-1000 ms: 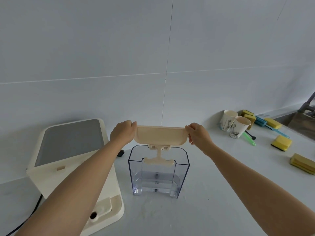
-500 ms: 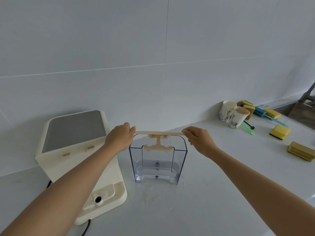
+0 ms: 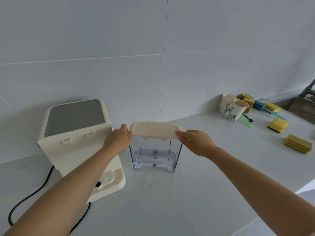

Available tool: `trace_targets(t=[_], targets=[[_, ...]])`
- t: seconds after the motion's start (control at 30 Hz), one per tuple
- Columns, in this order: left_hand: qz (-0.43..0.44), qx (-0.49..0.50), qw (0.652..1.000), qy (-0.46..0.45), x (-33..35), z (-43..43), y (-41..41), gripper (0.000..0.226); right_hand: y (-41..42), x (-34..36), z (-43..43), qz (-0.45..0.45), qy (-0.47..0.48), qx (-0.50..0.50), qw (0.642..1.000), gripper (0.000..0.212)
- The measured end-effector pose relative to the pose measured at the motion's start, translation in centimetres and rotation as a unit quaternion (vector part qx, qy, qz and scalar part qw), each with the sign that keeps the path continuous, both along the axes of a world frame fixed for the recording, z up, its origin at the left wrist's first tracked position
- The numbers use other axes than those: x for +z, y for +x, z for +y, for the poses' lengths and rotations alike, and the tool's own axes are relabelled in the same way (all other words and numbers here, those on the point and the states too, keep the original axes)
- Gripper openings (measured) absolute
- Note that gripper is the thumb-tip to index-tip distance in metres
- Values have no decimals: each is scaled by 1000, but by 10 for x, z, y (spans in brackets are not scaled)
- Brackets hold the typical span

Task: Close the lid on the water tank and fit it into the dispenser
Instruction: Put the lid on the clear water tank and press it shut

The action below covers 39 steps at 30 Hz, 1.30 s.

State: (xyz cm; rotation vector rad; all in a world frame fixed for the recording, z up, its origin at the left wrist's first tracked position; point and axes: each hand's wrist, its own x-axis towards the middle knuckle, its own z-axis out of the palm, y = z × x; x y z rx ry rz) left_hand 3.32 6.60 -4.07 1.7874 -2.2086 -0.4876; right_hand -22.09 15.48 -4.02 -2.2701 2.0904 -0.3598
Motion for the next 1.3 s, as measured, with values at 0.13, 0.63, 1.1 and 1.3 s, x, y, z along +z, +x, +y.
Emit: trace_targets(t=[0.13,0.63,1.1,1.3], targets=[[5,3,1000,-13,-3,4,-1,22,1,0,0,24,5,9,1000,38],[566,279,749,204,-19,28,-26,37,10,15,-38,-309,74,-119,941,58],[567,294,717,279,-23,9,-62,58,23,20,-44,-312,152,-127,929,32],[541,272,755,250,-23,2,-67,56,20,22,-36,-355,176,-150,906,22]])
